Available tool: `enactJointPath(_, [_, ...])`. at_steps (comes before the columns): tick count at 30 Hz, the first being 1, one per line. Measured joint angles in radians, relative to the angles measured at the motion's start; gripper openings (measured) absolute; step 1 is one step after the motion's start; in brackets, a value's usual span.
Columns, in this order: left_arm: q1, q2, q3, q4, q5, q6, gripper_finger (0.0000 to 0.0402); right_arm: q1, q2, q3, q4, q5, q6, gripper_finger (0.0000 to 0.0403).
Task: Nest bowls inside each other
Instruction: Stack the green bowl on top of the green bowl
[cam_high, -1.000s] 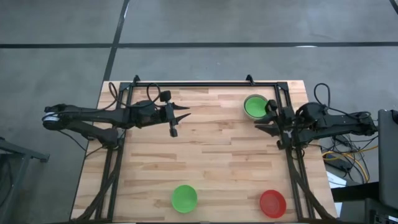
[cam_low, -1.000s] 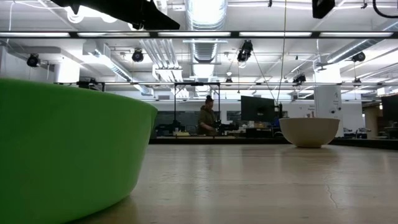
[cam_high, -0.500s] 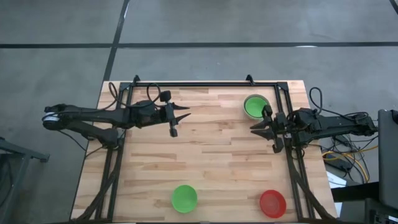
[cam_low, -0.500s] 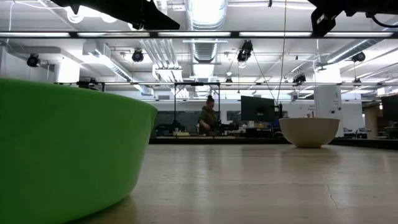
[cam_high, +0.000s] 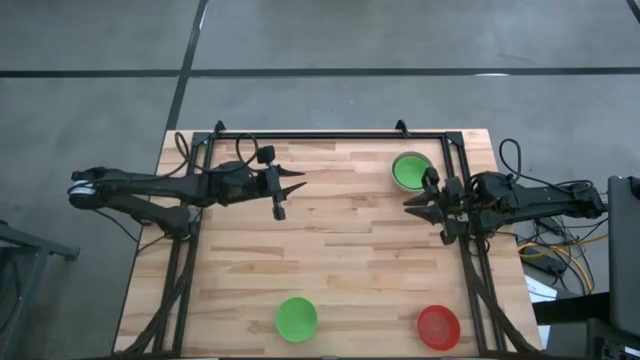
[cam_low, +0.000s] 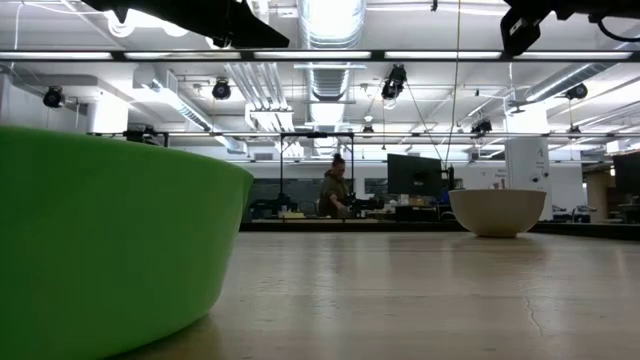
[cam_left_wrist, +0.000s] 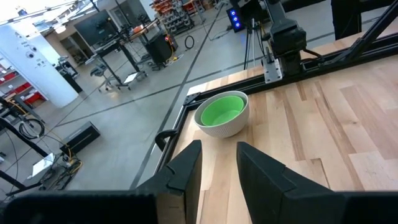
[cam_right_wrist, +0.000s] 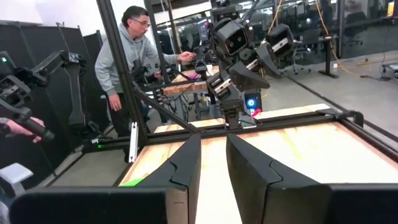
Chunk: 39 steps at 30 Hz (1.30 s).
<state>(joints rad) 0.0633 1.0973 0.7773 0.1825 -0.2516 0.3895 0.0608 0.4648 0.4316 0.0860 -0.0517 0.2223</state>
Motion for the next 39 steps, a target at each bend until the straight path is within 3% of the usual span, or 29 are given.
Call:
enactJointPath(20, [0.0,0.0,0.0,0.0,0.0,0.0,0.0106,0.0,0.003,-0.001,0.0,0.0,0.004,0.007])
enactJointPath(24, [-0.001,0.0,0.0,-0.009,0.0,-0.061,0.0106,0.0,0.003,-0.002,0.0,0.0,0.003,0.0075])
enactJointPath(27, [-0.001,-0.004,0.0,-0.052,0.0,-0.164,0.0106,0.0,0.003,-0.002,0.0,0.0,0.003,0.0078])
enactJointPath(39, [-0.001,-0.083,0.0,-0.268,0.058,-0.277,0.0106,0.0,0.003,-0.002,0.0,0.001,0.004,0.0068])
